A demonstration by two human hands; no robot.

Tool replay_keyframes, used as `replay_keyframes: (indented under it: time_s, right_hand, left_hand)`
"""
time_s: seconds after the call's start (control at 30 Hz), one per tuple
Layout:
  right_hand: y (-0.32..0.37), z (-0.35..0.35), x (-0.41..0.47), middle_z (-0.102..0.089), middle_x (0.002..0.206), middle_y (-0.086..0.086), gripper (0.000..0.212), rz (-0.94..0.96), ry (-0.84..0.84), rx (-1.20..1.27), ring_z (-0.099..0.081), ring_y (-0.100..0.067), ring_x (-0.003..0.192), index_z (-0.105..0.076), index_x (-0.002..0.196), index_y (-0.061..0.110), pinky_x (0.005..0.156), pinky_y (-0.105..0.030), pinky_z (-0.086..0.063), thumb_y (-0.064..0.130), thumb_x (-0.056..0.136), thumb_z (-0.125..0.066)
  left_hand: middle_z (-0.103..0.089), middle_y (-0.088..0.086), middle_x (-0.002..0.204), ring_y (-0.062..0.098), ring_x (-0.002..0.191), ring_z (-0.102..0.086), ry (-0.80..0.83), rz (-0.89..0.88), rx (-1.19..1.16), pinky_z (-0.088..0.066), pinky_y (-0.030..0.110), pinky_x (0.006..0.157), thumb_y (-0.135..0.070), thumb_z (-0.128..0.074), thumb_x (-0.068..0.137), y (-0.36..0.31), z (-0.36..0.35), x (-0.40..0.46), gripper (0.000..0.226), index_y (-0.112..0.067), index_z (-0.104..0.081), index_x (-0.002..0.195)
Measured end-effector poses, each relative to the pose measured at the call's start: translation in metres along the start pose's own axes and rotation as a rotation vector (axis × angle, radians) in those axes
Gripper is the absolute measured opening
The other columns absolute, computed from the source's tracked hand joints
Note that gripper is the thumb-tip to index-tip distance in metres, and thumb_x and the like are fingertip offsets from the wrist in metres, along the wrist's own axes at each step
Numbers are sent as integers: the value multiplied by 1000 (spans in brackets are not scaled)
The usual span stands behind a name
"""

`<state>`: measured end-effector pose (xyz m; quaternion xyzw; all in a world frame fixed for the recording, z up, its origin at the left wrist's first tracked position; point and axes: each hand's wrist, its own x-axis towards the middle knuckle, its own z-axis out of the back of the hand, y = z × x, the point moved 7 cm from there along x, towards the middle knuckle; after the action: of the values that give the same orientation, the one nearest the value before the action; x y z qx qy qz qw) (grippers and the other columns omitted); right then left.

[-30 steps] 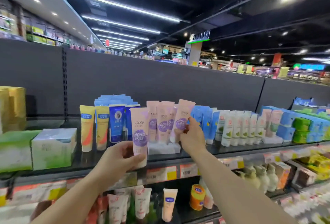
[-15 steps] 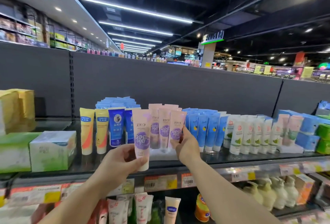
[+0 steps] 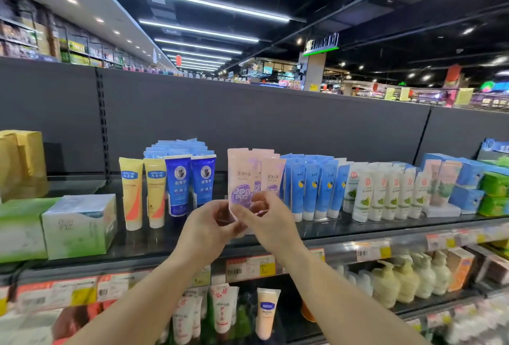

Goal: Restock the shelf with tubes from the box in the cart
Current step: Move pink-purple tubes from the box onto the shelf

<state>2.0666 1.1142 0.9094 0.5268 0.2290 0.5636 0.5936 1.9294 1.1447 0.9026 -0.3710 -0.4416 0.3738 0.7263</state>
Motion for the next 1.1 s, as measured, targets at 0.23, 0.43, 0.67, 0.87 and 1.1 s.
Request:
replay_keyframes:
  time_s: [0.23,0.43,0.67,0.87,1.1]
  right_hand:
    - [7,16,19,-62,91,18,23,4,-212,-98,-57,3,80,-61,98,28,60,-8,-41,37,82,-74]
    - [-6,1,25,-65,105,12,28,-18,-275,-171,-57,-2,91,-65,110,24,68,-8,-40,34,85,-71]
    - [-8,-11,37,-64,119,8,33,-75,-303,-330,-59,-10,105,-61,114,24,82,-24,-48,42,87,-66]
    - [-12,-16,38,-62,120,7,33,-140,-280,-434,-59,-13,106,-59,115,24,78,-23,-44,43,88,-65]
    - [-17,-18,32,-60,120,11,43,-165,-285,-400,-60,-12,106,-48,125,29,84,-31,-51,41,87,-66]
  left_hand:
    - [-66,-21,99,-6,89,-62,-85,-14,113,-45,8,70,-29,-77,78,11,15,8,39,-32,-61,113]
    - [-66,-5,120,3,105,-59,-135,8,149,-45,14,85,-25,-79,76,30,37,5,58,-16,-57,129]
    - [-66,-7,120,5,107,-60,-148,29,98,-48,23,93,-24,-79,77,35,45,3,59,-16,-56,131]
    - [-65,-9,121,2,105,-59,-132,31,137,-46,16,87,-29,-77,79,38,43,4,58,-19,-55,132]
    - [-66,-10,117,5,105,-61,-135,40,166,-50,23,90,-30,-77,80,38,41,4,57,-19,-55,131]
